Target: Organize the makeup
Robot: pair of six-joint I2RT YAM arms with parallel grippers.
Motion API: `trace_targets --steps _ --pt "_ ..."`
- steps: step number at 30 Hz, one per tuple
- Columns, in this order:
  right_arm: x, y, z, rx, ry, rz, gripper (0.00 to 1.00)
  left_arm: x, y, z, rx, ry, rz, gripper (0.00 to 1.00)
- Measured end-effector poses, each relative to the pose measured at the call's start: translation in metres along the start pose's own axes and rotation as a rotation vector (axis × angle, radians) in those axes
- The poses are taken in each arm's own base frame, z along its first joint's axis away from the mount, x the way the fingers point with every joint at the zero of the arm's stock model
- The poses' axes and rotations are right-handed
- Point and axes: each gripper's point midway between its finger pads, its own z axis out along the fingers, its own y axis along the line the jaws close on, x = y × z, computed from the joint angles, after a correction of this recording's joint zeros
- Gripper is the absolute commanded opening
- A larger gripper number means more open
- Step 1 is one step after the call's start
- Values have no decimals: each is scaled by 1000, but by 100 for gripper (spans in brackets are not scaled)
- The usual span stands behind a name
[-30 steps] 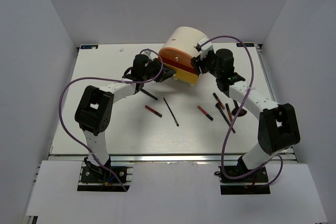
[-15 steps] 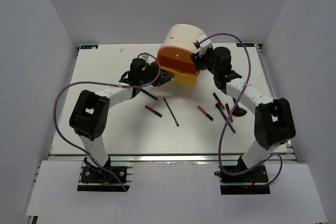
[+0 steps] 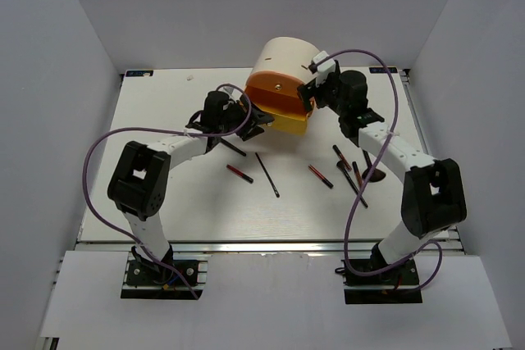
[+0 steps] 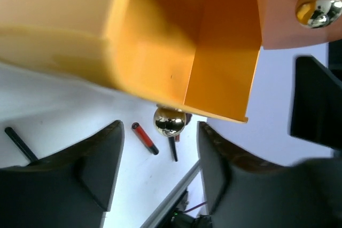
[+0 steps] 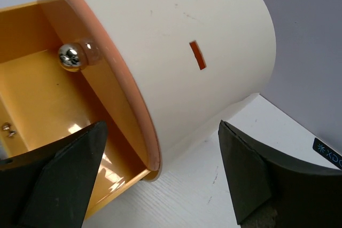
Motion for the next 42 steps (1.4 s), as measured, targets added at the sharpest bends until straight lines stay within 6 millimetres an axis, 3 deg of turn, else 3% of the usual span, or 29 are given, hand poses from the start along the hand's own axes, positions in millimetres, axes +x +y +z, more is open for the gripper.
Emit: trace_targets --steps 6,11,13,15,16,17,18,20,21,22,24,25,27,31,35,38,42 --pt "-42 -3 -35 -47 -57 38 89 -5 -8 -5 -10 -15 26 78" --pt "-80 -9 -93 -90 -141 -2 89 -12 -24 -26 -9 -58 69 79" --pt "-86 -4 -117 -128 -157 -39 89 -14 -33 -39 -7 -83 95 74" --pt "-86 11 -139 -198 -159 -95 88 -15 -39 -54 -13 -111 127 59" --pt "-80 22 -147 -249 -144 -116 83 -16 -39 -63 -25 -131 150 46" --pt "-70 33 -154 -298 -122 -139 65 -14 -38 -73 -34 -145 166 22" --pt "-57 44 -160 -345 -92 -150 51 -14 -36 -82 -49 -162 174 14" --pt "-16 67 -168 -440 8 -131 17 -12 -28 -102 -80 -197 197 8" --pt "9 77 -172 -474 71 -106 16 -11 -22 -111 -95 -212 202 14" --pt "33 86 -176 -503 138 -73 22 -10 -15 -122 -115 -229 207 22" --pt "87 105 -187 -544 295 10 39 -8 0 -139 -155 -259 213 52" --pt "108 112 -193 -555 367 45 52 -8 8 -147 -178 -272 209 59" --pt "143 123 -200 -566 500 94 59 -6 23 -158 -217 -293 198 70" --pt "172 136 -195 -560 636 85 65 6 47 -166 -278 -284 168 81" --pt "194 149 -183 -547 734 58 66 18 67 -170 -327 -266 136 82" --pt "212 143 -172 -495 801 49 66 22 74 -174 -342 -274 114 83" --pt "213 129 -154 -416 804 31 66 26 78 -177 -343 -285 82 82"
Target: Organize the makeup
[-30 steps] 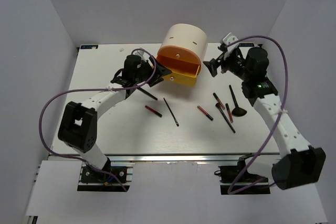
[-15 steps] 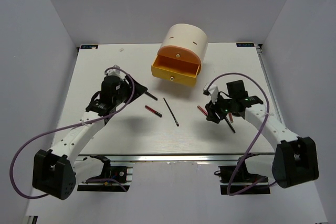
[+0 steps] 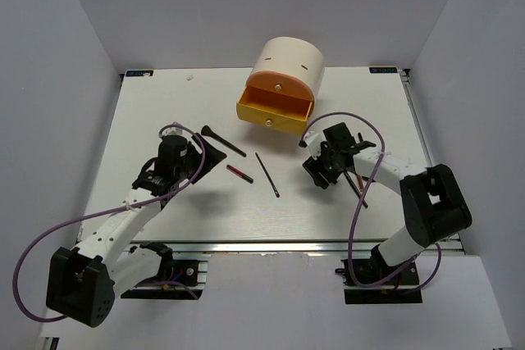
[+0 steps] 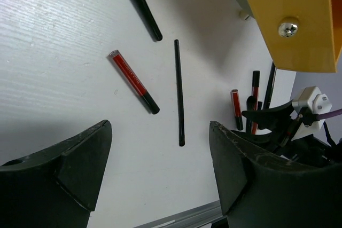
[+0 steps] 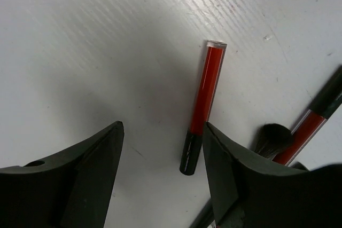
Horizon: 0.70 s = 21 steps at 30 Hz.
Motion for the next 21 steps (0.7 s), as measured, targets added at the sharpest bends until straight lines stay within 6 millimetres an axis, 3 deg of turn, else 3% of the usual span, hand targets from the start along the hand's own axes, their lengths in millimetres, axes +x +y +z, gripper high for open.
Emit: trace_targets --steps 8,12,15,21 --pt "2 -8 8 29 27 25 64 7 7 4 -11 12 -56 82" --pt "1 -12 16 28 40 40 58 7 4 7 0 15 -72 82" --pt "-3 -16 19 20 36 56 47 9 3 13 -3 27 -102 79" --pt "-6 -23 21 15 20 68 13 31 18 30 -96 110 -175 73"
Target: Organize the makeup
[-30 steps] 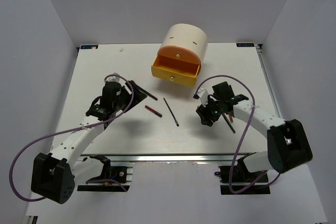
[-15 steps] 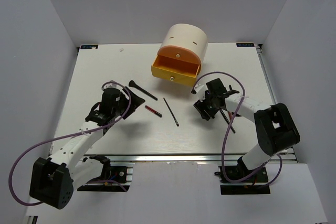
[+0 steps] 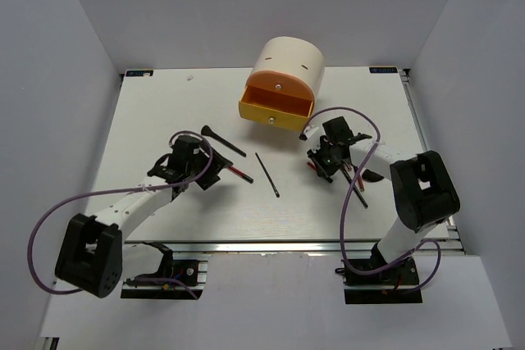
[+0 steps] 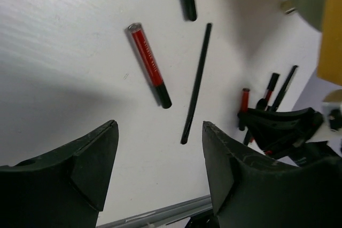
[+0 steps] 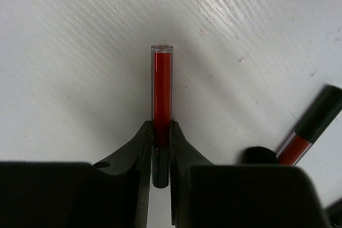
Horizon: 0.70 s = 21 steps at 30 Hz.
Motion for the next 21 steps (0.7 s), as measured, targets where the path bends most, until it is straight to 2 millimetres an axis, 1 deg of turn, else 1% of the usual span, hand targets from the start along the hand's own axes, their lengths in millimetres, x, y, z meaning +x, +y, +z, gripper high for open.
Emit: trace_targets --steps 1,3,5,8,10,11,14,16,17,18,19,21 --pt "0 -1 0 -1 -2 -3 6 5 3 4 -26 20 -7 72" --pt "1 -2 -1 -5 -12 -19 2 15 6 10 -66 54 -15 71" --pt "5 3 -5 -33 -23 -51 0 21 5 14 -93 76 -23 70" --pt "17 26 -23 -132 -45 -135 0 25 -2 17 -115 87 -36 70" --pt "11 43 -44 -197 -114 -231 0 26 -6 18 -128 89 -49 70" --pt "5 50 -57 -221 -164 -286 0 26 -8 18 -136 90 -56 70" --pt "-26 68 -94 -255 -327 -438 0 24 -8 20 -177 79 -89 70" --pt "-51 76 -113 -259 -411 -502 0 23 -6 22 -205 73 -110 70" --pt "-62 76 -119 -250 -440 -519 0 23 -4 24 -220 71 -121 70" --pt "-85 75 -130 -221 -493 -543 0 23 -2 26 -236 70 -135 70" --pt "-101 74 -137 -201 -523 -551 0 24 1 28 -251 69 -146 70" --pt "-142 66 -152 -127 -595 -572 0 26 7 32 -284 71 -167 70"
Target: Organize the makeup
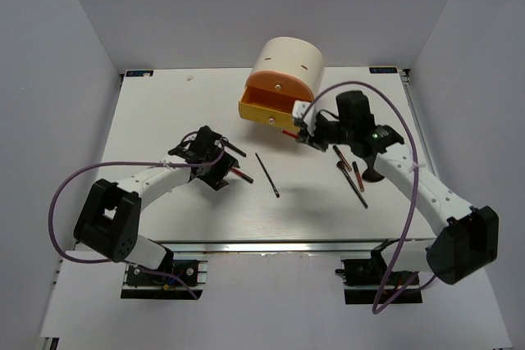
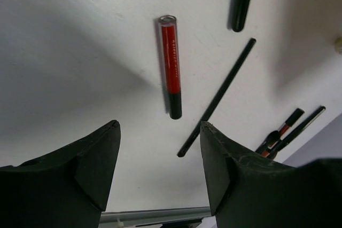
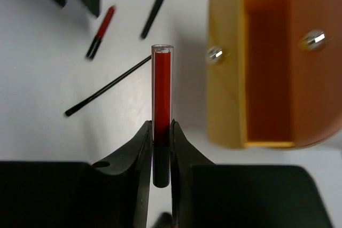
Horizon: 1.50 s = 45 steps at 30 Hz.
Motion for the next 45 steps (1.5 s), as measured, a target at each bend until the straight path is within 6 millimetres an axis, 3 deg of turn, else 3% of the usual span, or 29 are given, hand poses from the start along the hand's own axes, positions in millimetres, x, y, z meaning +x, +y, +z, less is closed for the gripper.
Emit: trace_targets --steps 4,6,11,14,17,18,24,33,39,45 --pt "-57 -63 17 132 -64 -59 0 0 6 8 -36 -2 -30 70" --pt "-72 -93 25 195 -81 -84 0 0 8 10 -46 -2 -37 70" --pt "-68 -128 49 248 -43 -102 3 -2 4 18 -62 -7 -43 70" --pt "-47 -130 65 237 10 -93 10 -5 -3 22 -61 -14 -43 70" --pt "-28 -129 76 225 58 -80 24 -6 -8 27 -61 -16 -42 70" --pt "-23 -128 78 222 71 -77 34 -6 -8 29 -65 -16 -42 69" --pt "-19 -130 77 235 93 -77 50 -4 1 38 -103 -8 -40 68" --pt "-15 -121 75 225 89 -17 51 -7 -4 47 -160 -3 -19 58" --pt "-27 -98 50 219 41 43 51 -7 -2 57 -261 6 6 44" --pt "-37 -82 27 231 -5 70 51 -6 -2 59 -333 24 45 43"
